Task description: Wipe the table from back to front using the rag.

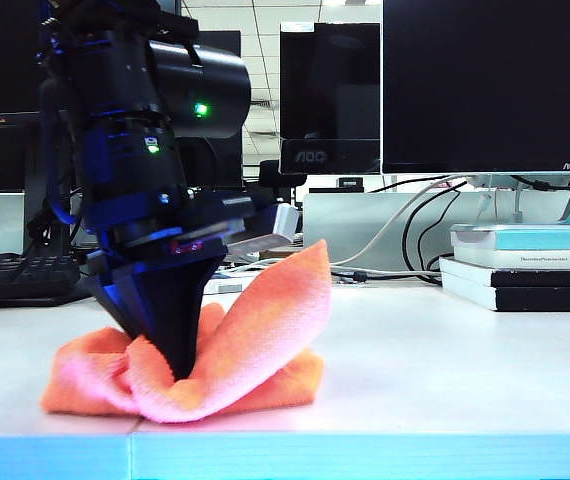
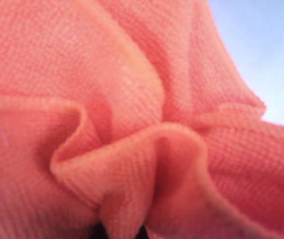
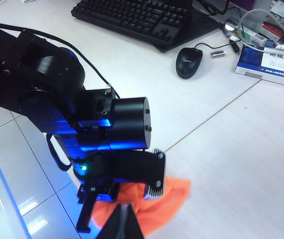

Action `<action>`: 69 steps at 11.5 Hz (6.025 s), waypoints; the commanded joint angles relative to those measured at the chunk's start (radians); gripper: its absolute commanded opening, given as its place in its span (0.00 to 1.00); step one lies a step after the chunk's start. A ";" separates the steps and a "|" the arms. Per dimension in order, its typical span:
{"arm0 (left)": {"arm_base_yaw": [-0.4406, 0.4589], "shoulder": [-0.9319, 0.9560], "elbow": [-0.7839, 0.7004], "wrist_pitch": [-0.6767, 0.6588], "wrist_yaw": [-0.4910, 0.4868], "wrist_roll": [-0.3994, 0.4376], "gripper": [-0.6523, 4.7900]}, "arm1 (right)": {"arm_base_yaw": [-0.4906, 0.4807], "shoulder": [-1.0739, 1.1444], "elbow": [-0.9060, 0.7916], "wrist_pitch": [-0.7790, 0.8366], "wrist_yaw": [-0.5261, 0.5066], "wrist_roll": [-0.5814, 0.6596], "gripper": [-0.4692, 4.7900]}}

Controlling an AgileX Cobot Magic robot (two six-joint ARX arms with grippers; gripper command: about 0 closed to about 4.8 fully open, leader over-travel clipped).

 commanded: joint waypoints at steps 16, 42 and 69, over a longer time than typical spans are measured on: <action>-0.005 0.012 -0.010 0.128 0.007 -0.134 0.11 | 0.000 -0.020 0.007 0.017 0.002 0.004 0.09; 0.136 0.222 0.146 -0.027 0.025 -0.263 0.11 | 0.000 -0.021 0.007 0.021 0.002 0.026 0.09; 0.227 0.438 0.517 0.162 -0.100 -0.385 0.11 | 0.005 -0.033 0.007 0.007 -0.002 0.035 0.09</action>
